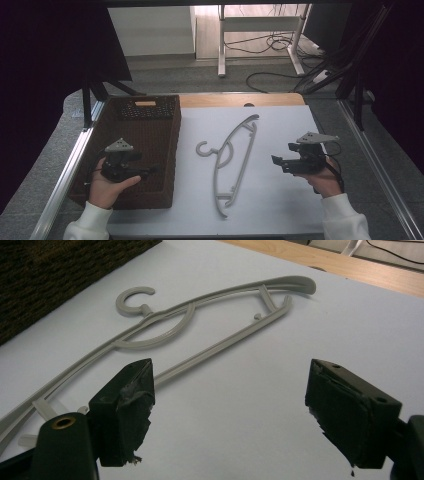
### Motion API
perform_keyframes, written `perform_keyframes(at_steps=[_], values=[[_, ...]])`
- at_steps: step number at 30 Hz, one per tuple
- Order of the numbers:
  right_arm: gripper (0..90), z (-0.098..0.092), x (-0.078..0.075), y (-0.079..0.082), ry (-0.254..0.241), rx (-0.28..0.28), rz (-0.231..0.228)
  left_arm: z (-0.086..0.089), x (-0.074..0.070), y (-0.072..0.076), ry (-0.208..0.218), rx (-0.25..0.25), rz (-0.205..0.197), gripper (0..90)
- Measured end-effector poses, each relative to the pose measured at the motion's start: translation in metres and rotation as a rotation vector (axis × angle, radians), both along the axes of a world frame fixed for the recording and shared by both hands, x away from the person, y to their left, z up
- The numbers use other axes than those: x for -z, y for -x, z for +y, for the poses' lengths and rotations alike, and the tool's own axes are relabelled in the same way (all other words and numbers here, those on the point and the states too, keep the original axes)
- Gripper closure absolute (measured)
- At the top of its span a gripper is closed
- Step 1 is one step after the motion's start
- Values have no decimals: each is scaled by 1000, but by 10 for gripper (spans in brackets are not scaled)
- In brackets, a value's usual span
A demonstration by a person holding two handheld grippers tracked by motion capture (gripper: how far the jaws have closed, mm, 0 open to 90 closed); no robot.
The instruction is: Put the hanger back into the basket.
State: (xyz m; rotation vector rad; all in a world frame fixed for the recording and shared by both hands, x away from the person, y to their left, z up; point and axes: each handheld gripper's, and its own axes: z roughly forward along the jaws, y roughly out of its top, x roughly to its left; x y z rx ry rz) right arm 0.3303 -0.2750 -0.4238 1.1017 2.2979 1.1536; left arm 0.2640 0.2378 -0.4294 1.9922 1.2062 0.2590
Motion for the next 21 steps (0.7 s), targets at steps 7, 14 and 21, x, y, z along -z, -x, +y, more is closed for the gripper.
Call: perform_keyframes(at_steps=[7,14,21], values=[[206,0,1,0,-2,0,4,0,0,0,1,0,-3,200],[206,1,1,-1,-11,4,1,1,-1,0,2,-1,-4,200],[207,5,6,0,6,1,18,1,-1,0,0,-8,-5,201]])
